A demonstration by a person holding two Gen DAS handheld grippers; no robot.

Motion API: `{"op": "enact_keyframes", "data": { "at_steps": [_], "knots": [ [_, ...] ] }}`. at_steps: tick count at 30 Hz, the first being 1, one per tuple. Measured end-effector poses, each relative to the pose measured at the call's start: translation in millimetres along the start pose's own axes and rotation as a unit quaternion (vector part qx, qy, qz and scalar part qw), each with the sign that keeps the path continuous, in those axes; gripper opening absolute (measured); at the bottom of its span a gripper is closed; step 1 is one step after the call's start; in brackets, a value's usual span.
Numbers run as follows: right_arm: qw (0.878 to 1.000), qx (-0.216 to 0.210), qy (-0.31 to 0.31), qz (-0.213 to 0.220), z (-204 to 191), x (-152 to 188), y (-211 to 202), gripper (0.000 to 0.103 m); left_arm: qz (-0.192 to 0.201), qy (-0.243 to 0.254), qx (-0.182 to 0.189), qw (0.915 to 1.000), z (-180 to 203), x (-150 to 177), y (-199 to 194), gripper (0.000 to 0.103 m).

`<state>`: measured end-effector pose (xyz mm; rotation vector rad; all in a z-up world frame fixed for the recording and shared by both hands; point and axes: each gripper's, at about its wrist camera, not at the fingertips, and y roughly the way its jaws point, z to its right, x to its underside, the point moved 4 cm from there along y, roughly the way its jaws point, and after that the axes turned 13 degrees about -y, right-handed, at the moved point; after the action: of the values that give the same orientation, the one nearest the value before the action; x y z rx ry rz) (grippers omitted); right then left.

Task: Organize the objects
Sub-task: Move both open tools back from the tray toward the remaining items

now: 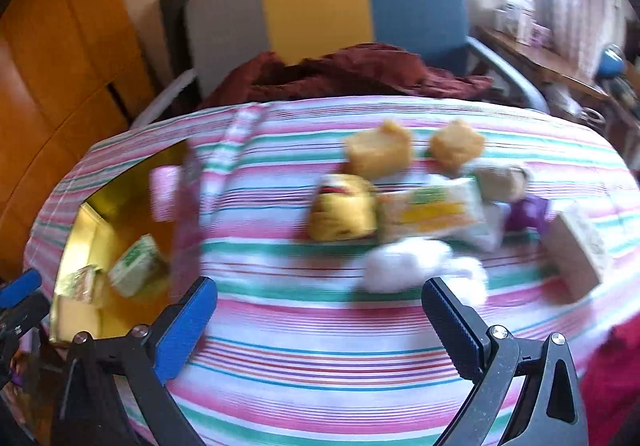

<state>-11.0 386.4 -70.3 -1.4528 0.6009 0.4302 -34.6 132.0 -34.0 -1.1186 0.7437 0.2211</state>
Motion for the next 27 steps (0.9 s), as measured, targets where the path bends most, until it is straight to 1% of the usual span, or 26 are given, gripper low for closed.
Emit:
{"op": "enact_keyframes", "data": {
  "at_steps": [3, 6, 7, 10, 11, 13, 15, 16, 18, 20, 21, 22, 24, 25, 27],
  "knots": [
    [0.999, 0.043, 0.015, -0.005, 45.2, 1.0, -6.6, 0.103, -0.011, 0.021, 0.023, 0.9994, 20.8, -0.1, 5.9, 0.05],
    [0.995, 0.089, 0.033, -0.019, 95.0, 3.5, -10.2, 0.103, -0.02, 0.041, 0.04, 0.9982, 41.3, -1.2, 11.8, 0.05],
    [0.993, 0.109, 0.038, -0.03, 115.5, 4.5, -9.5, 0.103, -0.024, 0.05, 0.045, 0.9974, 49.9, -1.4, 15.1, 0.05],
    [0.986, 0.149, 0.04, -0.06, 153.8, 8.9, -3.3, 0.103, -0.037, 0.065, 0.059, 0.9954, 72.1, -4.4, 26.7, 0.05],
    [0.984, 0.16, 0.042, -0.069, 165.8, 11.0, -0.8, 0.103, -0.043, 0.068, 0.065, 0.9946, 78.7, -4.6, 29.6, 0.05],
    [0.982, 0.165, 0.046, -0.077, 184.4, 14.7, 4.0, 0.103, -0.054, 0.076, 0.084, 0.992, 93.7, -4.9, 36.4, 0.05],
    [0.978, 0.181, 0.057, -0.088, 205.0, 20.4, 10.3, 0.103, -0.067, 0.086, 0.102, 0.9887, 111.1, -4.2, 45.7, 0.05],
    [0.977, 0.183, 0.066, -0.088, 211.2, 22.9, 10.9, 0.103, -0.071, 0.092, 0.108, 0.9874, 117.6, -3.2, 49.1, 0.05],
    [0.977, 0.176, 0.103, -0.068, 224.5, 28.5, 11.2, 0.103, -0.079, 0.103, 0.111, 0.9853, 130.1, -1.8, 59.3, 0.05],
    [0.979, 0.148, 0.142, -0.021, 229.9, 30.5, 1.3, 0.103, -0.085, 0.113, 0.109, 0.984, 142.6, -1.3, 72.8, 0.05],
    [0.981, 0.134, 0.143, -0.008, 228.8, 28.4, -1.6, 0.103, -0.09, 0.116, 0.11, 0.983, 149.9, -1.5, 82.9, 0.05],
    [0.984, 0.123, 0.131, 0.011, 224.2, 23.3, -6.4, 0.103, -0.096, 0.117, 0.11, 0.9824, 154.0, -1.7, 90.5, 0.05],
    [0.988, 0.099, 0.111, 0.027, 214.0, 16.4, -8.1, 0.103, -0.112, 0.113, 0.112, 0.9809, 164.6, -2.0, 109.2, 0.05],
    [0.99, 0.092, 0.106, 0.027, 207.9, 14.2, -5.7, 0.103, -0.117, 0.111, 0.117, 0.9799, 170.7, -2.3, 118.7, 0.05],
    [0.991, 0.093, 0.091, 0.018, 197.9, 13.5, -1.3, 0.103, -0.123, 0.112, 0.119, 0.979, 181.2, -2.6, 133.7, 0.05]
  ]
}}
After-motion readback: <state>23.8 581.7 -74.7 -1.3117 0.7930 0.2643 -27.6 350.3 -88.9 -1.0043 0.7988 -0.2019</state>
